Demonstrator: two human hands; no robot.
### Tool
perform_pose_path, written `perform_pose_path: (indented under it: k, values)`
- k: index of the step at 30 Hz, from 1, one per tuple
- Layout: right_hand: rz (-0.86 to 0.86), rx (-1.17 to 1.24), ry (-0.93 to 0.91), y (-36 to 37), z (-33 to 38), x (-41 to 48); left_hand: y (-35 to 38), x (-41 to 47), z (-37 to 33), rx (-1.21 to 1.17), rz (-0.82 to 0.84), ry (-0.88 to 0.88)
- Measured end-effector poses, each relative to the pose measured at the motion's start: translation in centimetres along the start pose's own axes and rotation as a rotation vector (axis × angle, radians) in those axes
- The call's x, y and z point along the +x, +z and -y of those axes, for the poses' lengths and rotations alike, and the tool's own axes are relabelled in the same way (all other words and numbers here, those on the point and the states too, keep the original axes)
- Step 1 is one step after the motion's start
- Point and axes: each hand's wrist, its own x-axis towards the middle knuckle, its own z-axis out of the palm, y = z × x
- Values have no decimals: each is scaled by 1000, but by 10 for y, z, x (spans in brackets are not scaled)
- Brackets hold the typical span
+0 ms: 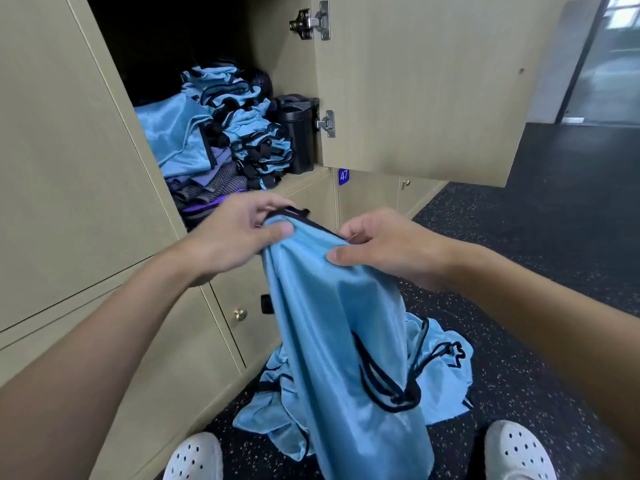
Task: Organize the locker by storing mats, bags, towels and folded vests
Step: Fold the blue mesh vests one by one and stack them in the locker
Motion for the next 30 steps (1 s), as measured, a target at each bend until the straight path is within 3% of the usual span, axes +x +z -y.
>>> perform_pose_path:
  k: [3, 6, 8, 10, 13, 17, 25, 30]
  values:
    - [-6, -54, 17, -8, -2, -5, -24, 6, 8, 184, -310, 14]
    - [-44, -42, 18, -15, -2, -7, -36, 6, 13, 334, -422, -66]
    - [-61, -24, -7, -16, 0, -8, -32, 3, 13, 415, -319, -96]
    - [-62, -24, -39, -13, 5, -8, -25, -1, 10, 441, -97, -46]
    - [-43, -83, -84, -3, 9, -8, -1, -8, -3, 271, 232, -2]
    - [-19, -75, -99, 3, 10, -7, 26, -10, 0, 38, 483, -42]
    - [-68, -30, -64, -19, 9, -11, 2, -8, -6, -22, 217, -46]
    - [-257, 52, -60, -24, 11, -11, -5, -13, -9, 6, 192, -70]
